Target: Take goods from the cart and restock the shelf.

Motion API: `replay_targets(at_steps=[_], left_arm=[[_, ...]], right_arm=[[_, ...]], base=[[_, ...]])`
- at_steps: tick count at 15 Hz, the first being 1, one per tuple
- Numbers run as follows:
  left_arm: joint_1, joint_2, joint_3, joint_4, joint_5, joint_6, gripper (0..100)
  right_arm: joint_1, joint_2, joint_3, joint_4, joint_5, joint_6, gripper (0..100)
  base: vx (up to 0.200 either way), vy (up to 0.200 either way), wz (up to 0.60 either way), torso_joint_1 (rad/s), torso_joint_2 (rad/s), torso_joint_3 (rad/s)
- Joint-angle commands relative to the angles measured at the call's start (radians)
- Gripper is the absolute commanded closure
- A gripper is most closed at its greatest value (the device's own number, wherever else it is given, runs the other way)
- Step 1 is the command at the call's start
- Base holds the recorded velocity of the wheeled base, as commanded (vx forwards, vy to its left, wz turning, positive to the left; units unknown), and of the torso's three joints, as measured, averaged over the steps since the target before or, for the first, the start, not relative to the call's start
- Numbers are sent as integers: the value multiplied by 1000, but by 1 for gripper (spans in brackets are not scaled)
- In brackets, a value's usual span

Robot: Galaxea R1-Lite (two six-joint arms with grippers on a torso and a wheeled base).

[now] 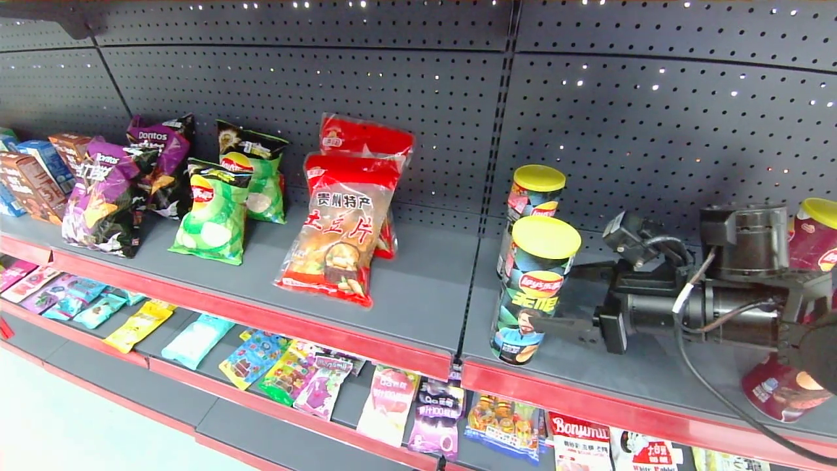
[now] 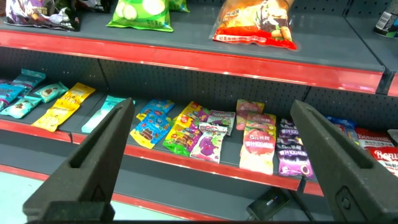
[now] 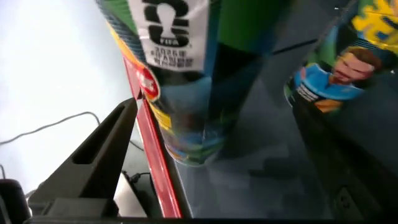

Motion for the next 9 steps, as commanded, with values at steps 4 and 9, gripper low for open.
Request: replay_targets(at_steps=[4,9], left_arm=[[0,1,0,0,0,0,0],[0,1,0,0,0,0,0]], right_arm=[[-26,-260,189,10,-19,98,0],[-29,-484,333,16,-248,106,0]], base=[[0,0,0,0,0,0],[0,0,0,0,0,0]])
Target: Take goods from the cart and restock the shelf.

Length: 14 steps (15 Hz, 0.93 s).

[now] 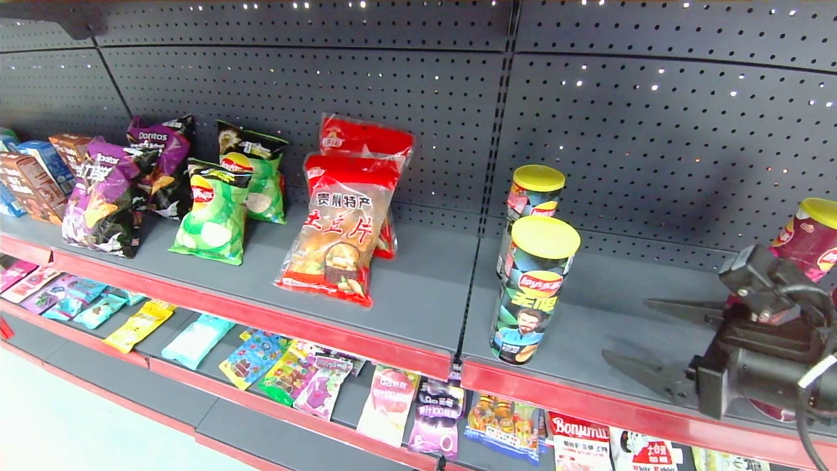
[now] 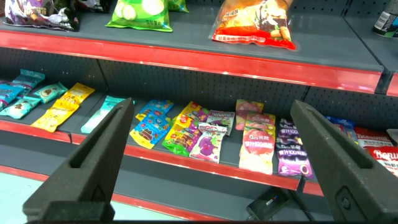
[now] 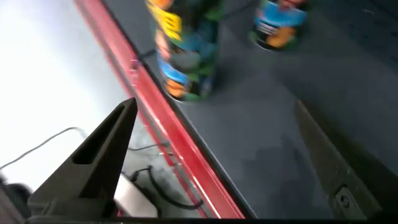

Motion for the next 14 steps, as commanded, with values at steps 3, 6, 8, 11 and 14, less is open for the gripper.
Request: replay_targets(at_steps=[3,6,8,11,14], left_arm=[[0,1,0,0,0,0,0],[0,1,0,0,0,0,0],[0,1,0,0,0,0,0],[0,1,0,0,0,0,0],[0,1,0,0,0,0,0]], right_arm=[[-36,-261,108,37,-37,9,0],[-120,-445,157,152,3,12,0],[-134,-515,147,249,14,12,0],[-117,-725,170,439,-32,50,0],[-168,-830,157,542,-109,173,0]], base=[[0,0,0,0,0,0],[0,0,0,0,0,0],[0,0,0,0,0,0],[0,0,0,0,0,0],[0,0,0,0,0,0]])
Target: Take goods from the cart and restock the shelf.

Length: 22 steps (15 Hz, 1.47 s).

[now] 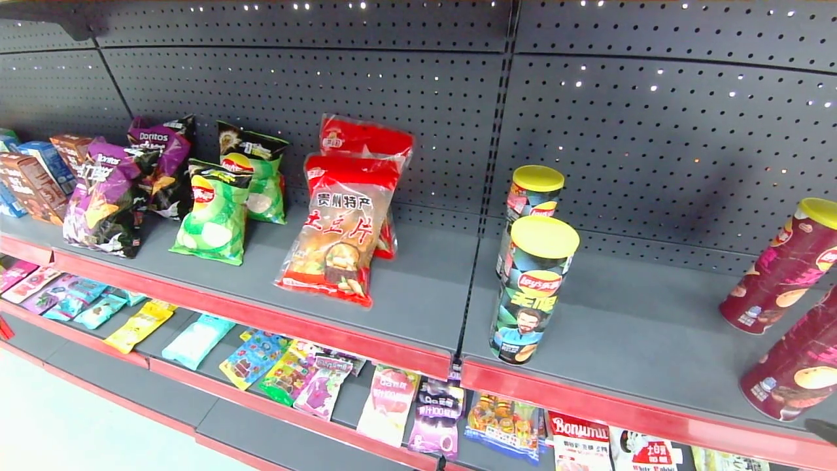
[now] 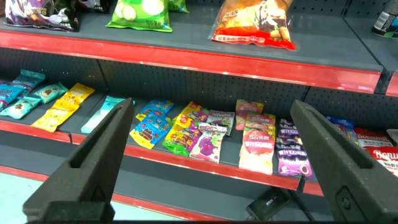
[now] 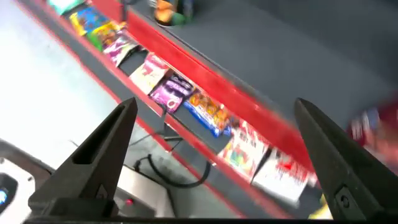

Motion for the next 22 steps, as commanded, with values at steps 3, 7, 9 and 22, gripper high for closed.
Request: replay_targets(at_steps=[3,7,9,22], left_arm=[[0,1,0,0,0,0,0],[0,1,0,0,0,0,0],[0,1,0,0,0,0,0],[0,1,0,0,0,0,0]], right_arm=[[-31,-108,-5,23,-39,24,0],[-31,-97,-13,24,-39,16,0],[-31,-89,-13,24,-39,7,0],[177,369,-264,-131,38,33,0]], base=[[0,0,0,0,0,0],[0,0,0,0,0,0],[0,0,-600,2,5,0],[0,0,-277,1,0,0]])
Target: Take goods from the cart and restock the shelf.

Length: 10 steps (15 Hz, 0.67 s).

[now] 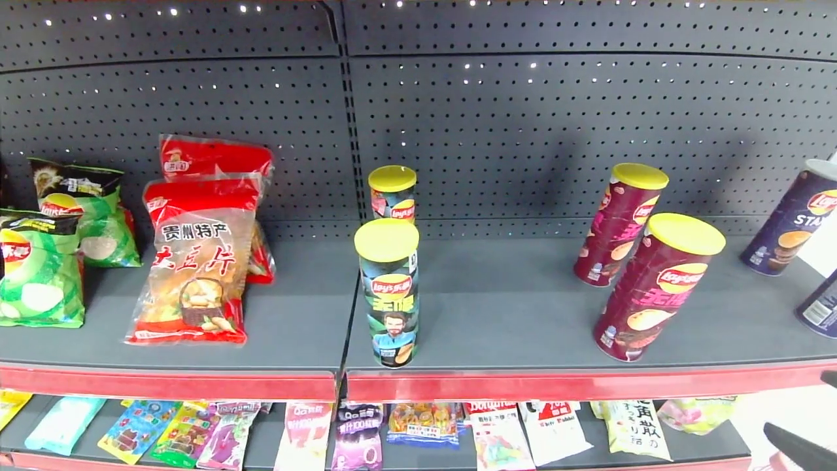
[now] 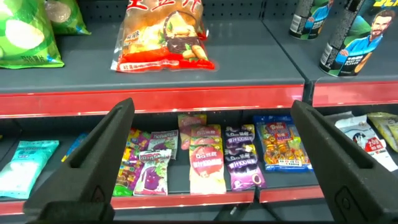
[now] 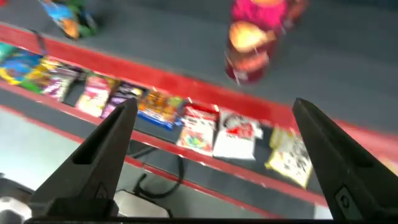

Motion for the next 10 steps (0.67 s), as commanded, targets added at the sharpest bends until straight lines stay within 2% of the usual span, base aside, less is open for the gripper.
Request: replay_targets(at_steps=[1,2,4,6,10], left_arm=[[0,1,0,0,1,0,0],[0,1,0,0,1,0,0],[0,1,0,0,1,0,0],[0,1,0,0,1,0,0],[0,1,0,0,1,0,0]], right_arm=[[187,305,-131,-142,29,27,0],[287,439,-140,-317,29,39,0],[382,586,-155,-480,29,38,0],[456,678,-206,-516,28,42,0],[519,770,-266,-520,28,70,0]], base=[[0,0,0,0,0,0],[0,0,0,0,0,0],[0,0,0,0,0,0],[0,0,0,0,0,0],[0,0,0,0,0,0]])
